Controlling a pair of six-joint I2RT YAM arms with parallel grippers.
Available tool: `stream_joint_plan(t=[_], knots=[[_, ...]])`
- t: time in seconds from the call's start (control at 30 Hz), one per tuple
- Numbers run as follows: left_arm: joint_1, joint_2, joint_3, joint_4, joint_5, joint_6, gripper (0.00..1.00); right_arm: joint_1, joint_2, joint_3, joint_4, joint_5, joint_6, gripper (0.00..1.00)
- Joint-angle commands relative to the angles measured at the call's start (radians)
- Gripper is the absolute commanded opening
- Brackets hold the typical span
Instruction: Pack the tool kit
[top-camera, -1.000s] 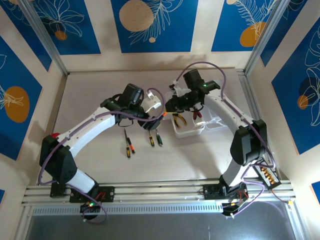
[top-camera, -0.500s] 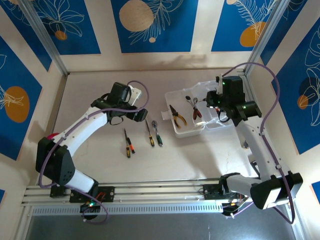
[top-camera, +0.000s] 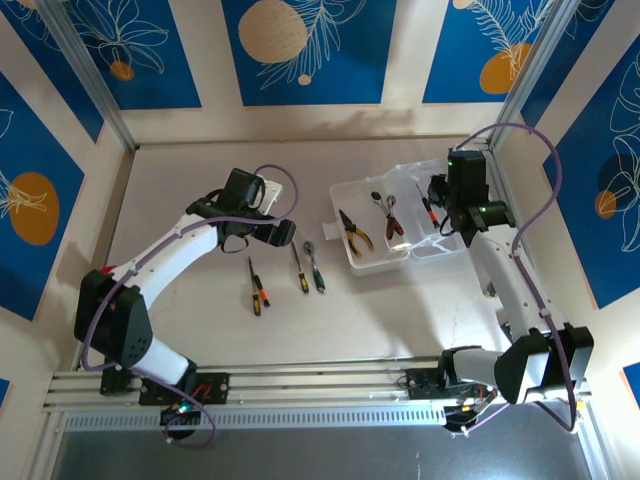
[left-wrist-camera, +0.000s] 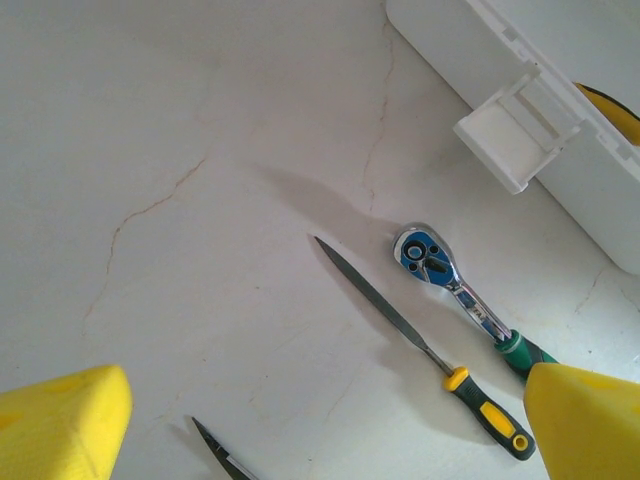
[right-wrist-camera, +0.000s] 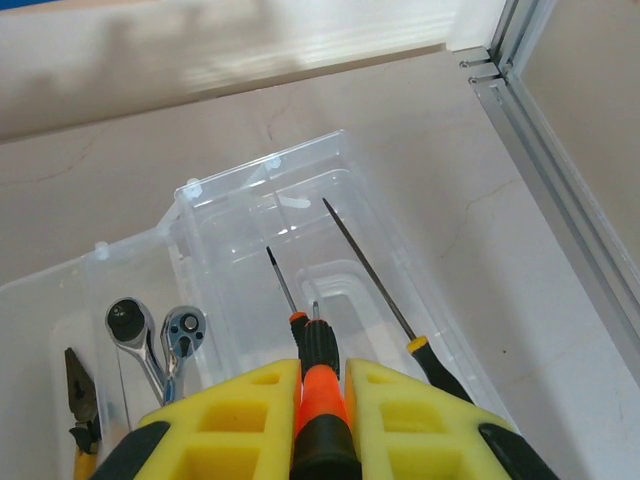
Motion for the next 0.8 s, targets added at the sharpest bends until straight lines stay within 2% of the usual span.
stream_joint_plan(t=[0.0, 0.37, 0.77], knots=[[0.001, 0.01, 0.003, -0.005, 0.03, -0.012, 1.0, -0.011, 0.018, -0.007, 0.087, -0.046, -0.01, 0.0], [0.001, 0.018, 0.005, -0.002, 0.045, -0.014, 1.0, -0.007, 0.083, 0.005, 0.173, -0.135, -0.02, 0.0], [0.001, 0.013, -0.008, -0.002, 0.045, -0.012, 1.0, 0.013, 0.157, -0.041, 0.276, -0.146, -0.045, 0.0]])
